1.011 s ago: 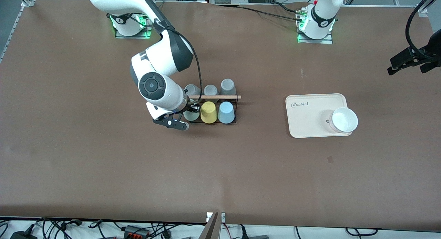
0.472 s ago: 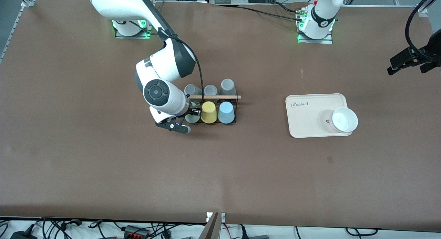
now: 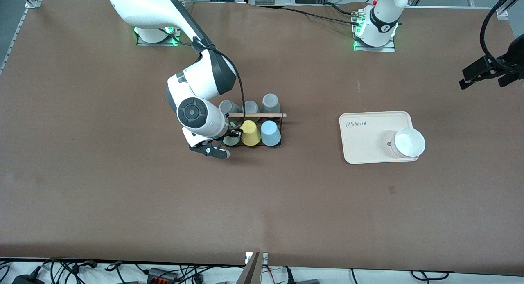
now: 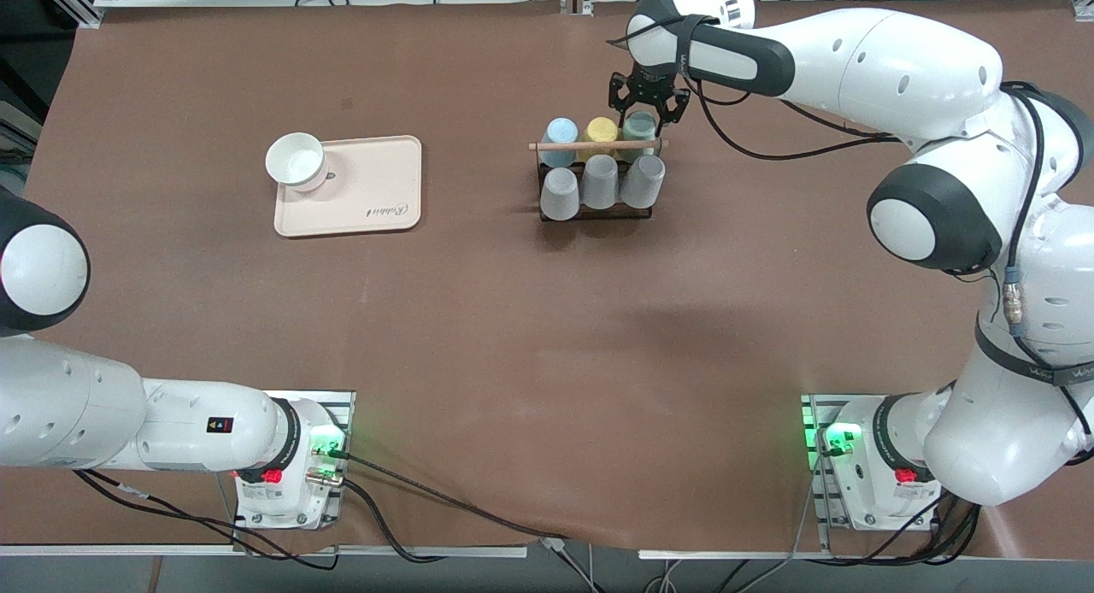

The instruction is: Hang scattered cups on rack with three cups

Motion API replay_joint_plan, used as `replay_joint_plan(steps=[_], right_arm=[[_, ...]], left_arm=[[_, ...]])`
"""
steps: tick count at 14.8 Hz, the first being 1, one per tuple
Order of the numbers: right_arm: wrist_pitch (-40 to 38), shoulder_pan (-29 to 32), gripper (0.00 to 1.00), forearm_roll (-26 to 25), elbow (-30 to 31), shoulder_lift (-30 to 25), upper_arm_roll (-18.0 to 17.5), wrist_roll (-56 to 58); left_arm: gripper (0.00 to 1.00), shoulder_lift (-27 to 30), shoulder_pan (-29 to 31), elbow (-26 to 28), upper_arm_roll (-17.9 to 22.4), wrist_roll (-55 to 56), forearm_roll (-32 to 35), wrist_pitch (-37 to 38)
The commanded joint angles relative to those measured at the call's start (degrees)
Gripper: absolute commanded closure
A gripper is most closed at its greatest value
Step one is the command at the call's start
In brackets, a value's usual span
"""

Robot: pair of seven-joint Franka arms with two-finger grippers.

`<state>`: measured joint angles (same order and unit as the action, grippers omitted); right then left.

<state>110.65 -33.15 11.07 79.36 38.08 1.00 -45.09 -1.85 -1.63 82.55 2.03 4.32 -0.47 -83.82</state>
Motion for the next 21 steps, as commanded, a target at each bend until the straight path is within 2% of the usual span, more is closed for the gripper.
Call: replay_joint_plan(steps=[1,5,9,14,21], right_arm=[[-1.31,-0.34,0.0,0.97,-4.56,0.42,0.49,-2.63],[-1.75,0.8,0.0,0.44,-5.62,-1.52,1.28,-2.46],[-6.83,5.88,0.0,-0.08,-8.08,-4.24,1.89,0.42],[-10.88,16.6,0.0,-5.17,-8.52,-8.45,1.9,20.88],[-14.58,27.33,0.0,-7.02,-8.79,-15.31,2.33,38.21]], left_arm=[[0.0,-0.34,0.05,-1.08,0.08,-1.16,-0.76,0.85],[0.0,-0.34,0.04,-0.9,-0.01,-1.16,-1.03,0.68],[0.0,-0.34,0.57,-0.64,0.16,-1.33,-2.44,0.33],[0.0,0.18,0.57,-0.2,0.08,-3.97,-2.52,-2.39],[0.0,0.36,0.57,-0.37,0.08,-3.62,-2.96,-2.05]])
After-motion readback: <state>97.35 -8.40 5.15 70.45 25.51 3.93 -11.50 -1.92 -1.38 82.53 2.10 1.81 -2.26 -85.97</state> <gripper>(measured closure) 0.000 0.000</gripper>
